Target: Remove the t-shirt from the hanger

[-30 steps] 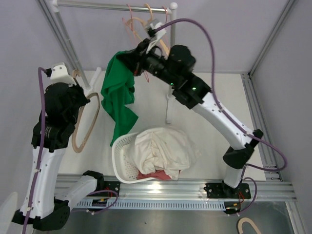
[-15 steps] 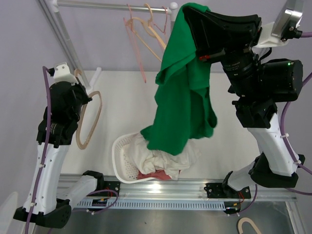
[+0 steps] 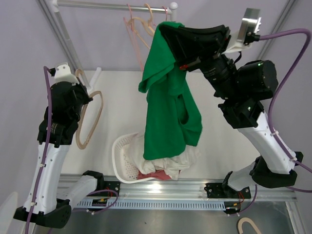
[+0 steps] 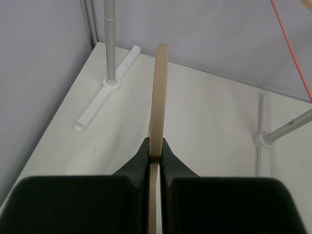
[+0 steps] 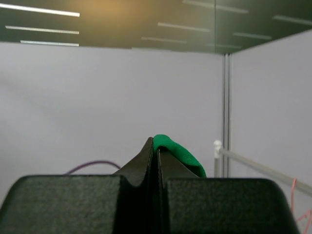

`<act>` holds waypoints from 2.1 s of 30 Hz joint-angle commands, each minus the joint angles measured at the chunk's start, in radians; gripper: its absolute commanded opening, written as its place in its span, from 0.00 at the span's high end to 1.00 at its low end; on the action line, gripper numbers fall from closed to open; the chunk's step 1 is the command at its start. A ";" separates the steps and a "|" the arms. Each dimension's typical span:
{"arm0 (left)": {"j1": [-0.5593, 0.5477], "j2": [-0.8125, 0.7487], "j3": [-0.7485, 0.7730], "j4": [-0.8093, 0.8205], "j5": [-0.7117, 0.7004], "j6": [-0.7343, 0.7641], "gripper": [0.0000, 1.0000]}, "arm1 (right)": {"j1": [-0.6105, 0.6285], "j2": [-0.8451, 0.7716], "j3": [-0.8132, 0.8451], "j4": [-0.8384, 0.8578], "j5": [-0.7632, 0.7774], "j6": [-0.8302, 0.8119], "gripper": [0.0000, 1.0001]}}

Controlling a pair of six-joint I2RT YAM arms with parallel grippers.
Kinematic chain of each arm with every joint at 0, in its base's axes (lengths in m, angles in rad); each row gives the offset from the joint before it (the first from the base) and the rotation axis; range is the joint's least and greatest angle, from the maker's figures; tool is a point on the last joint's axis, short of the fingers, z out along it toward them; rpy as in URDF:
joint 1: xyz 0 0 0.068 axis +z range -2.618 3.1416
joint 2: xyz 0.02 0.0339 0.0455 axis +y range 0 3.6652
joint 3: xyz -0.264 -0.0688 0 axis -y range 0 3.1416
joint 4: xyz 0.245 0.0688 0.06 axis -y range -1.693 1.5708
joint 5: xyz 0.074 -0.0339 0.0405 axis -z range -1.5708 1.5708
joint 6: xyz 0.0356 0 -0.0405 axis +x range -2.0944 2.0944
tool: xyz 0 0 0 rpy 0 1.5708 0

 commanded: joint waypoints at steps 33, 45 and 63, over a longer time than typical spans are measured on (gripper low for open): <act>0.041 0.337 0.572 0.045 0.029 0.061 0.99 | 0.361 0.392 -1.030 -0.562 0.091 0.374 1.00; 0.042 0.448 0.707 0.032 0.043 0.090 0.99 | 0.403 0.409 -0.972 -0.594 0.167 0.347 1.00; 0.061 0.578 0.868 0.054 0.114 0.107 0.99 | 0.406 0.081 -0.788 -0.855 0.216 0.385 0.70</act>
